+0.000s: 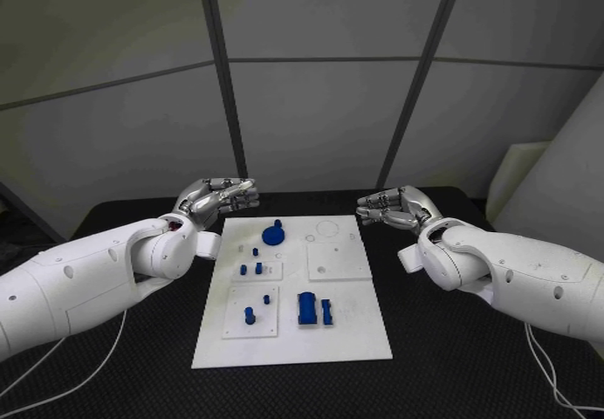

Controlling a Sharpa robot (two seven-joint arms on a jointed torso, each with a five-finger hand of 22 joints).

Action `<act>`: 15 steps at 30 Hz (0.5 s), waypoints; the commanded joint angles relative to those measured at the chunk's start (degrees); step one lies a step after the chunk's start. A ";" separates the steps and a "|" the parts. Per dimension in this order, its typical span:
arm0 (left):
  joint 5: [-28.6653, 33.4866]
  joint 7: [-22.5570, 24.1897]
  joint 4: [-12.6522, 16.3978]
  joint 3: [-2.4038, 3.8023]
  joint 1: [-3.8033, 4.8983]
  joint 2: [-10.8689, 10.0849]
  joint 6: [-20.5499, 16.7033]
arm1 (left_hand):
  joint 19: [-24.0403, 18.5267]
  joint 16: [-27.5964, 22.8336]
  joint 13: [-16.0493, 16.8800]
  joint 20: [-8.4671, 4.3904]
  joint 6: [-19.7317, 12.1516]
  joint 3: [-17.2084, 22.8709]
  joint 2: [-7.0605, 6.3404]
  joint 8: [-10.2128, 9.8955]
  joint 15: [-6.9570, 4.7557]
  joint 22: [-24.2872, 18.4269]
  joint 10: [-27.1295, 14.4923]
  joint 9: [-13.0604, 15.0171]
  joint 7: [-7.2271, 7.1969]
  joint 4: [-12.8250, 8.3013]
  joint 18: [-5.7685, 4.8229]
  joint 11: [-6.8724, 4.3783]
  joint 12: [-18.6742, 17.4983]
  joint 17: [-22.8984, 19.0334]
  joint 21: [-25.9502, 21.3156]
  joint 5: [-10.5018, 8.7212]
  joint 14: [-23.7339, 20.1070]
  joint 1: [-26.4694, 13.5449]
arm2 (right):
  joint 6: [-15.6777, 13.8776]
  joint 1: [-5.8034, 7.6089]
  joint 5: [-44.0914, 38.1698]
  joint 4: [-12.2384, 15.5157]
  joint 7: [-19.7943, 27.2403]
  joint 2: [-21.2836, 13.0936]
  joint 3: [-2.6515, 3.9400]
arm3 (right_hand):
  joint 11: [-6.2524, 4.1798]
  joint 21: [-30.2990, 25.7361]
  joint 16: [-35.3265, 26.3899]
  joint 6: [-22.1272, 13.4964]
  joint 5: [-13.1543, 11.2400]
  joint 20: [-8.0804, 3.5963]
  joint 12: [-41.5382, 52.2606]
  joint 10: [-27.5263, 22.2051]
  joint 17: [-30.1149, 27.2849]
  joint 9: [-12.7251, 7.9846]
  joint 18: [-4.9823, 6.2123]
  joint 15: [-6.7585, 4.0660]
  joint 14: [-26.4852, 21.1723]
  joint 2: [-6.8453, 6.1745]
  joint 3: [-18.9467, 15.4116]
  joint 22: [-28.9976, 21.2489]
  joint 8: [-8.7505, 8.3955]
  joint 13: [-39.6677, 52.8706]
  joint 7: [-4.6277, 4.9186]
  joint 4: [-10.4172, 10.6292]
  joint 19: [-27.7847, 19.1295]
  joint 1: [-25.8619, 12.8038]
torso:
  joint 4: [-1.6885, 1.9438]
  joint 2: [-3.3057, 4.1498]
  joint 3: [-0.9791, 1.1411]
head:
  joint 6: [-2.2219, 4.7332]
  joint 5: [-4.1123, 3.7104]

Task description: Assemble the parts on the task board

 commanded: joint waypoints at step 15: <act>4.23 3.99 -3.32 0.03 -1.22 2.99 -7.17 | -20.73 -3.77 -3.62 -5.30 -23.84 -10.82 6.78 -4.23 -6.86 -13.86 -26.94 -3.84 -3.82 -1.73 -2.97 -7.33 -6.62 -12.75 -6.17 -5.44 -26.47 -28.53 | 4.07 0.00 12.08 -8.62 5.42 6.09 -0.07 | -3.74 -3.50 -4.79 -22.43 -4.55 -3.34 -4.97 -21.14 -12.05 -3.77 -2.78 -2.98 -22.28 4.66 -7.87 -22.94 -3.55 -11.86 -4.07 -3.23 -21.73 -30.96 | -0.04 -1.49 0.23 | 2.23 0.83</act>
